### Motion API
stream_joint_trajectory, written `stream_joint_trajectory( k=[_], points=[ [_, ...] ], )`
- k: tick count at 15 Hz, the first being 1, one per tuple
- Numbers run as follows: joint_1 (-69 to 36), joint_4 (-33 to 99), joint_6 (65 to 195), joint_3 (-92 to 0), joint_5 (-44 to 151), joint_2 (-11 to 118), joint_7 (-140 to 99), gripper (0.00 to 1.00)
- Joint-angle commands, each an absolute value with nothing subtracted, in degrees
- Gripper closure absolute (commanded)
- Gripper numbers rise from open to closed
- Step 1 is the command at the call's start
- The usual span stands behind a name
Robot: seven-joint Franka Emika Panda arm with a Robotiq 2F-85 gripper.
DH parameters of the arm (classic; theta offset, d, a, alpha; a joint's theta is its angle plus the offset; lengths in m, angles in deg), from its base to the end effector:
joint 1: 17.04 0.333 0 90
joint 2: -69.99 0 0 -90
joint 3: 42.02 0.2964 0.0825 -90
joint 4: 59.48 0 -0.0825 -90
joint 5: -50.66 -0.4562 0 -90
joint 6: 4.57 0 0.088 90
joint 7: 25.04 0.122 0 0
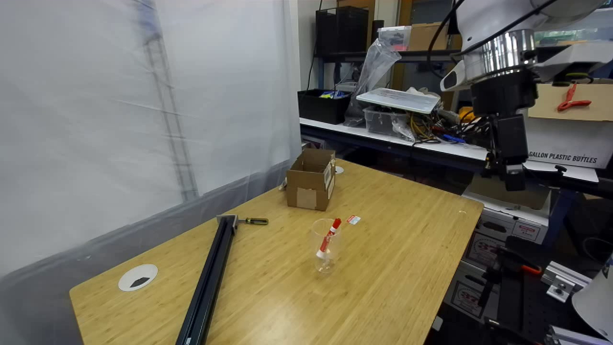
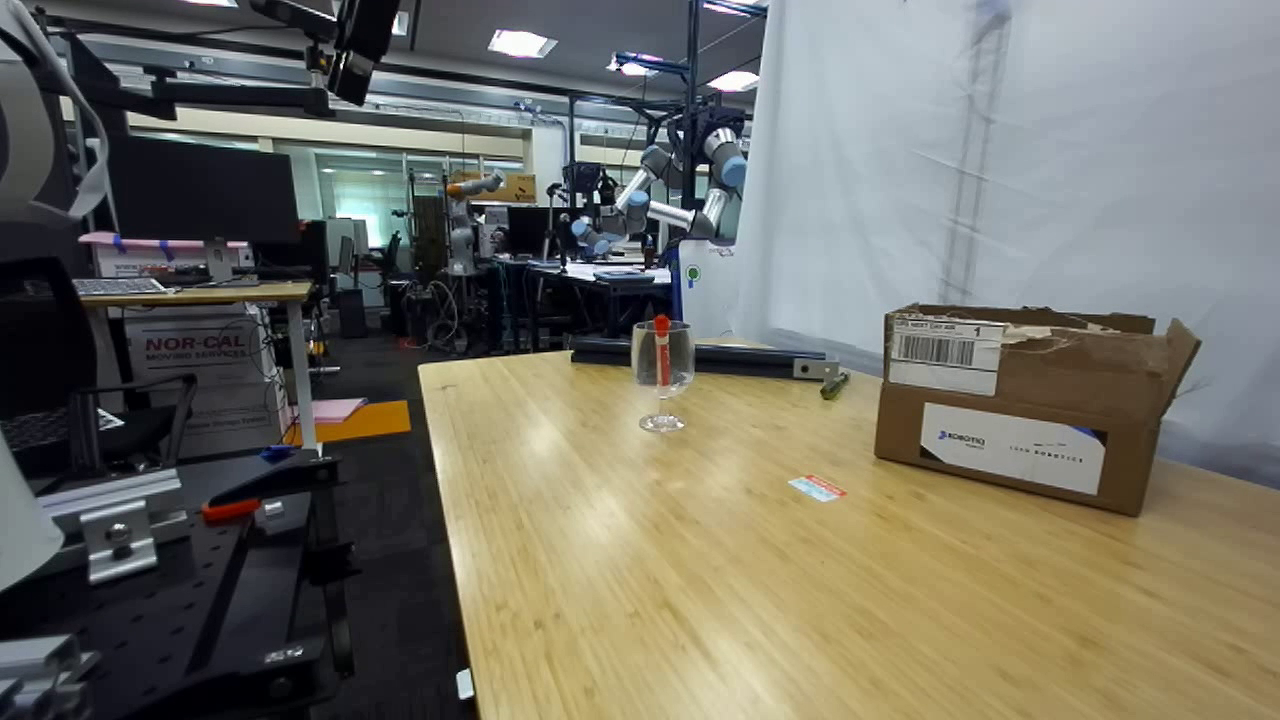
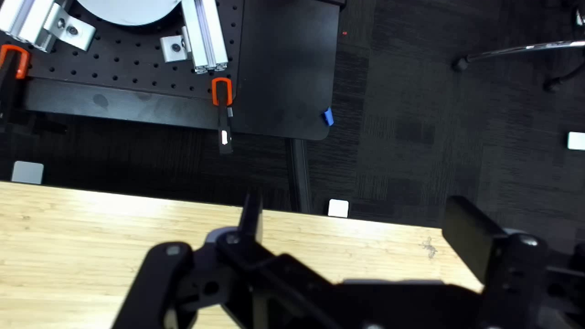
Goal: Remove the marker from the glass
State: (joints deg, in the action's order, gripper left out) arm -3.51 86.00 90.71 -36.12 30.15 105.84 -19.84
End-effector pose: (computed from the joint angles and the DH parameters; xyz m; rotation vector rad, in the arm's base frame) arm 0.3737 0.1705 0.4092 -2.8680 -0.2050 0.4385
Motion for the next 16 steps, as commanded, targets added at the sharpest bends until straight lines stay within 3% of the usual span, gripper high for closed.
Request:
stream_joint_trajectory(
  k=[1, 16],
  points=[
    [-4.93, 84.72, 90.50, -34.63, 30.32, 104.70, -21.08, 0.00],
    [-5.41, 64.27, 94.21, -32.44, 43.05, 79.15, -22.20, 0.00]
  ],
)
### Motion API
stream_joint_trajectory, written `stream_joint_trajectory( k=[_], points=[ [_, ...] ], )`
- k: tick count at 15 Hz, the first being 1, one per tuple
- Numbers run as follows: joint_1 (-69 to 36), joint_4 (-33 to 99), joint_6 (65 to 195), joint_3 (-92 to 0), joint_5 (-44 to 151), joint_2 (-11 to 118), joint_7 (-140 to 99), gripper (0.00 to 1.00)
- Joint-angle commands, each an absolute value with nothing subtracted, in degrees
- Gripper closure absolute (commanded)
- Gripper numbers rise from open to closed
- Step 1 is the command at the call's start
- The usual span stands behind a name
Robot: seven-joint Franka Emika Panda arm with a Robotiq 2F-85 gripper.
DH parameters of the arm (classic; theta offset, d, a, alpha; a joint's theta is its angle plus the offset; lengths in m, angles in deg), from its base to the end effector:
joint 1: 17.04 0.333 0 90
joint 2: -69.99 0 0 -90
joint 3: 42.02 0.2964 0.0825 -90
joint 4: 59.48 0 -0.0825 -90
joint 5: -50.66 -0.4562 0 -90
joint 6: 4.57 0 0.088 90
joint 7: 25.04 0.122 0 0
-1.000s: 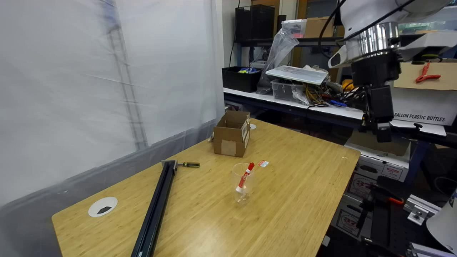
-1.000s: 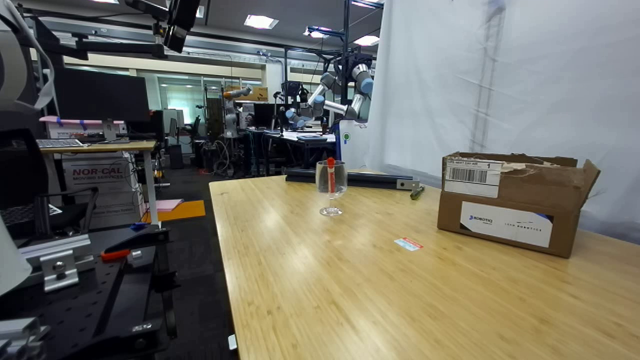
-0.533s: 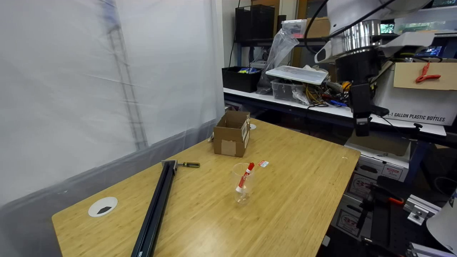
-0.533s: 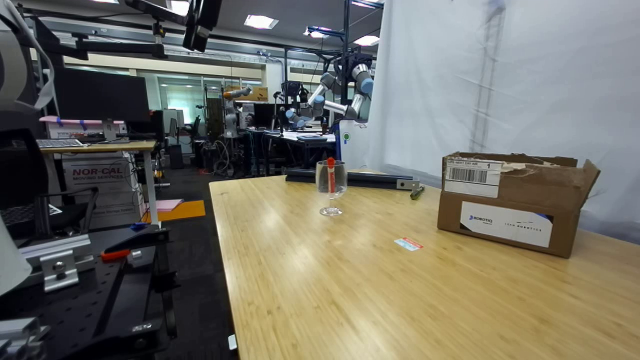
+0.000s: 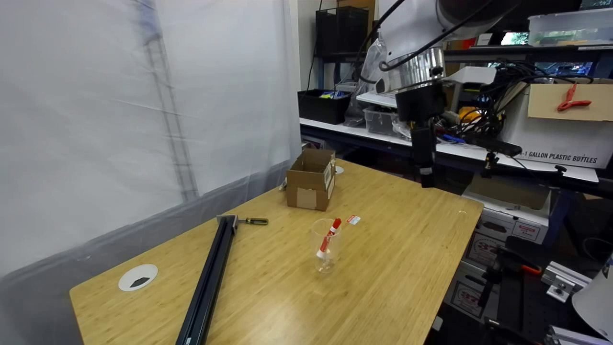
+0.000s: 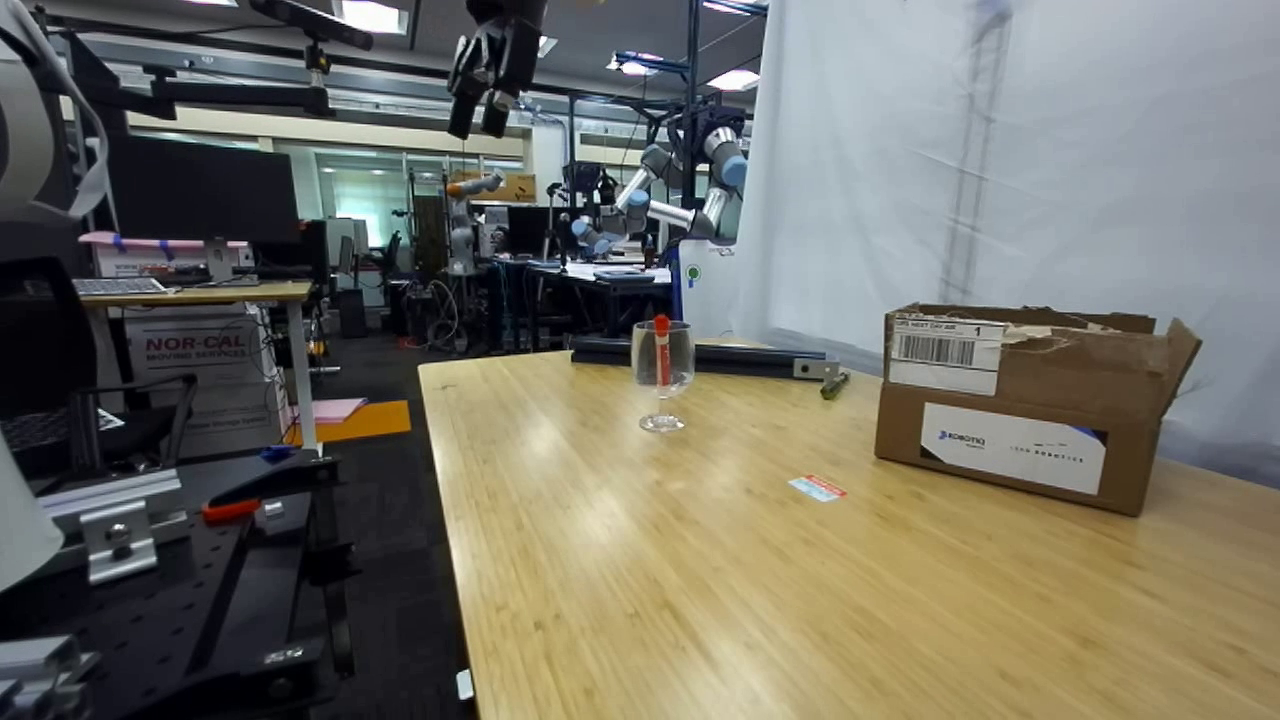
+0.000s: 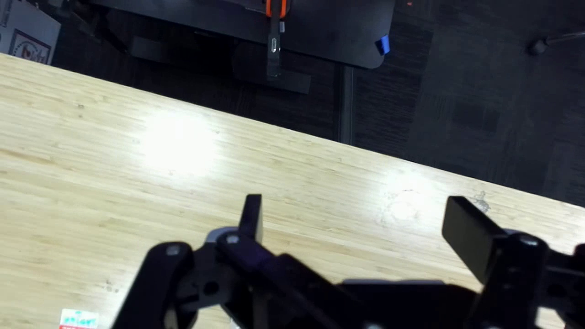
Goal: Remove the marker from the glass
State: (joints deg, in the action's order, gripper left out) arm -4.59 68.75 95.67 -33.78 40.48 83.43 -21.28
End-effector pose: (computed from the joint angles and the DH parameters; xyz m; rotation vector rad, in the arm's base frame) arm 0.4759 0.1991 0.3835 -3.0116 -0.3527 0.4237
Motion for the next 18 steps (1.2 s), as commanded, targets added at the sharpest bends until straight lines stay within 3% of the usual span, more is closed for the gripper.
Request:
stream_joint_trajectory(
  k=[1, 18],
  points=[
    [-5.32, 63.11, 94.24, -32.17, 44.25, 77.74, -22.14, 0.00],
    [-5.29, 50.66, 94.35, -32.01, 58.72, 60.74, -25.45, 0.00]
  ],
)
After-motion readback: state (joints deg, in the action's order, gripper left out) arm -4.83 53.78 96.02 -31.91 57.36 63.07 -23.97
